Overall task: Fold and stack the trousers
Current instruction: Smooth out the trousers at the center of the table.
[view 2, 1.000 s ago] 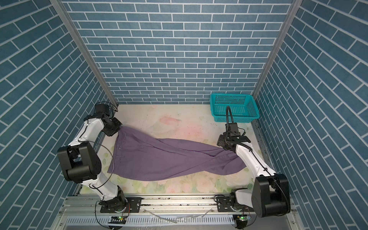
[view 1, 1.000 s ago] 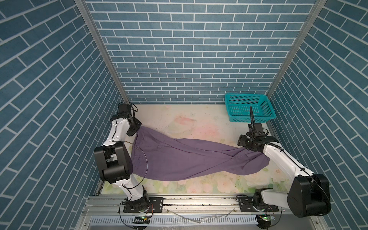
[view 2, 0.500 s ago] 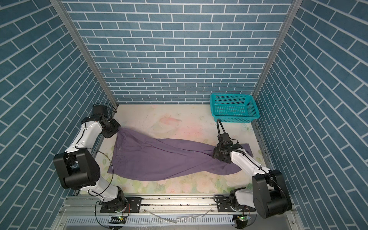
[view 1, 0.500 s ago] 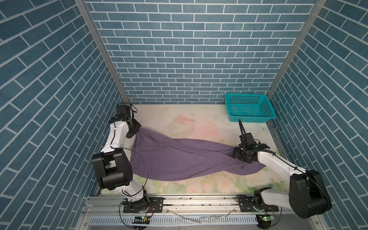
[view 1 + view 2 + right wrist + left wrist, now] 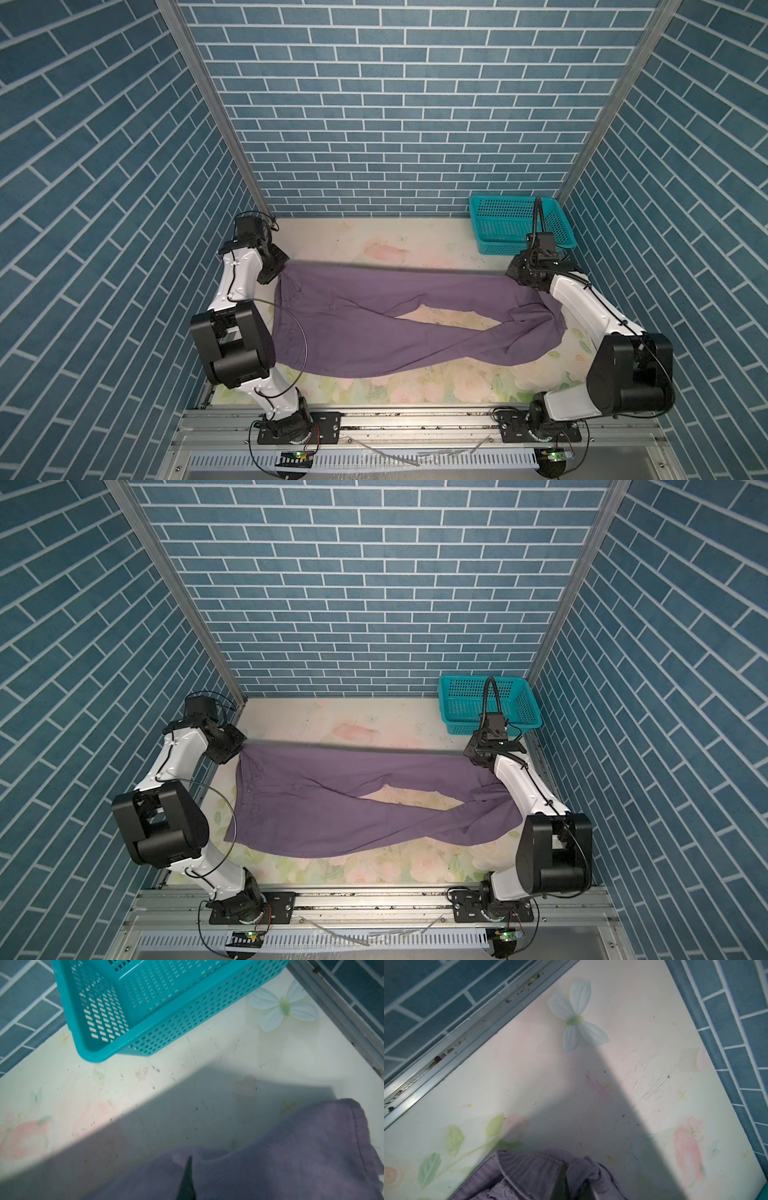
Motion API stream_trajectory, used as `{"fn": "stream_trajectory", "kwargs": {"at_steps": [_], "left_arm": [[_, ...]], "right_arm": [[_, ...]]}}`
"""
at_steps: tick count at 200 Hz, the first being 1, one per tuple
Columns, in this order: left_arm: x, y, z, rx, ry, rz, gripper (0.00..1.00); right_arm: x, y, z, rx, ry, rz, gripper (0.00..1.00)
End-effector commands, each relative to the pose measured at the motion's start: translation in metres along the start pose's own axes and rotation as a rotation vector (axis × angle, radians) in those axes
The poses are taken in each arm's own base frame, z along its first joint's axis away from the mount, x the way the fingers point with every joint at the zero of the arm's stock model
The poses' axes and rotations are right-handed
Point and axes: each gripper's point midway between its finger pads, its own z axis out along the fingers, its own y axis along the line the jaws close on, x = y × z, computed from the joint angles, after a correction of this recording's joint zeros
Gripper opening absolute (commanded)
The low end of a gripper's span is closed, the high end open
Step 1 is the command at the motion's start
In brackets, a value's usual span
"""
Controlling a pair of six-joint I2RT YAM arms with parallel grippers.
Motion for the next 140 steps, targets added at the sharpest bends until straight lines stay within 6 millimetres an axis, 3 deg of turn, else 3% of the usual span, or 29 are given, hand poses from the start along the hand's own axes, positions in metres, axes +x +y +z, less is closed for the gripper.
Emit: {"fn": "stream_trajectory", "kwargs": {"at_steps": [1, 32, 53, 59, 68, 82, 90, 122, 140], "left_arm": [[-0.019, -0.012, 0.013, 0.033, -0.029, -0.016, 0.0], [-0.028, -0.024, 0.041, 0.052, -0.005, -0.013, 0.0], [-0.028, -0.041, 0.056, 0.128, 0.004, -0.006, 0.0], [-0.028, -0.047, 0.059, 0.144, 0.003, 0.0, 0.06], [-0.028, -0.054, 0.061, 0.158, 0.002, 0.011, 0.24], [-0.029, -0.064, 0.062, 0.169, 0.0, 0.03, 0.49], [-0.03, -0.068, 0.061, 0.169, 0.0, 0.035, 0.56], [-0.029, -0.075, 0.039, 0.178, -0.024, 0.056, 0.66], [-0.025, -0.063, 0.021, 0.127, -0.059, 0.081, 0.7]], "right_arm": [[-0.02, 0.002, 0.026, 0.018, -0.012, -0.052, 0.0], [-0.028, 0.018, 0.072, -0.007, 0.027, -0.065, 0.0], [-0.031, 0.028, 0.092, -0.037, 0.045, -0.059, 0.07], [-0.03, 0.032, 0.096, -0.053, 0.055, -0.057, 0.11], [-0.028, 0.037, 0.1, -0.08, 0.07, -0.059, 0.18], [-0.024, 0.039, 0.102, -0.095, 0.085, -0.06, 0.31], [-0.021, 0.037, 0.102, -0.091, 0.093, -0.057, 0.36], [0.001, 0.027, 0.084, -0.107, 0.108, -0.062, 0.44], [0.016, 0.019, 0.064, -0.119, 0.104, -0.062, 0.47]]}}
